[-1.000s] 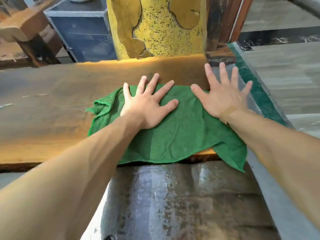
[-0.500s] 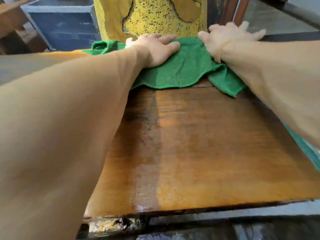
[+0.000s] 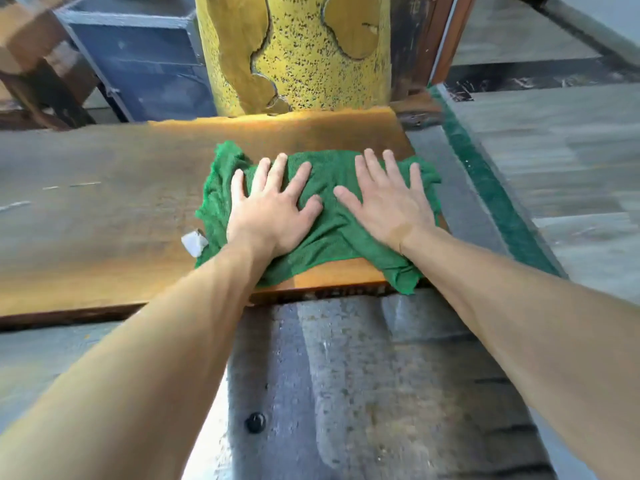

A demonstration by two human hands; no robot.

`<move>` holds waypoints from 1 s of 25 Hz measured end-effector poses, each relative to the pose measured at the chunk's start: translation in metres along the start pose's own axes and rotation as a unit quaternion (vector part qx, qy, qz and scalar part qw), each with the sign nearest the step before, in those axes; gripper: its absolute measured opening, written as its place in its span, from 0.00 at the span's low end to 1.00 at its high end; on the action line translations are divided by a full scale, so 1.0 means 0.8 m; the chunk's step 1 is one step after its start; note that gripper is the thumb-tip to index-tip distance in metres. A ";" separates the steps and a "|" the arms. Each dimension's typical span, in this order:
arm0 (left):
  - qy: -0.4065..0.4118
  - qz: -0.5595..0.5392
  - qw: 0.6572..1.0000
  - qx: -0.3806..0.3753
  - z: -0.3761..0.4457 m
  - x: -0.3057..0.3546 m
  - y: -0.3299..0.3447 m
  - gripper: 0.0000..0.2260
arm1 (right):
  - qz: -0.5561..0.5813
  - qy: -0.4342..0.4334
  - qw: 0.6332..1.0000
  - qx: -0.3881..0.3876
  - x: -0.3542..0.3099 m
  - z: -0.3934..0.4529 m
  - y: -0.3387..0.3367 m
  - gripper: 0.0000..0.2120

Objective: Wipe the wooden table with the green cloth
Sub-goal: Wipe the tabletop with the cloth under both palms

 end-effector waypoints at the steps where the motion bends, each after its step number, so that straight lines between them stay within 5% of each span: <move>1: 0.002 0.004 1.000 -0.011 -0.032 -0.002 0.003 0.29 | -0.004 -0.006 1.000 -0.019 -0.006 -0.028 0.004 0.37; 8: -0.007 0.002 0.999 -0.053 -0.271 -0.007 0.014 0.35 | -0.012 -0.008 0.999 -0.049 -0.045 -0.256 0.015 0.40; 25: 0.026 -0.001 0.998 -0.060 -0.788 0.019 0.040 0.32 | -0.004 -0.054 0.997 -0.045 -0.101 -0.768 0.068 0.41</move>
Point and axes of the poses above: each hand's wrist, its own z-axis towards the middle knuckle, its own y-axis out of the palm, x = y × z, the point moved 9 cm from there along z, towards the middle knuckle, and after that the axes turned 4 degrees about -y, right-handed, at the moved point
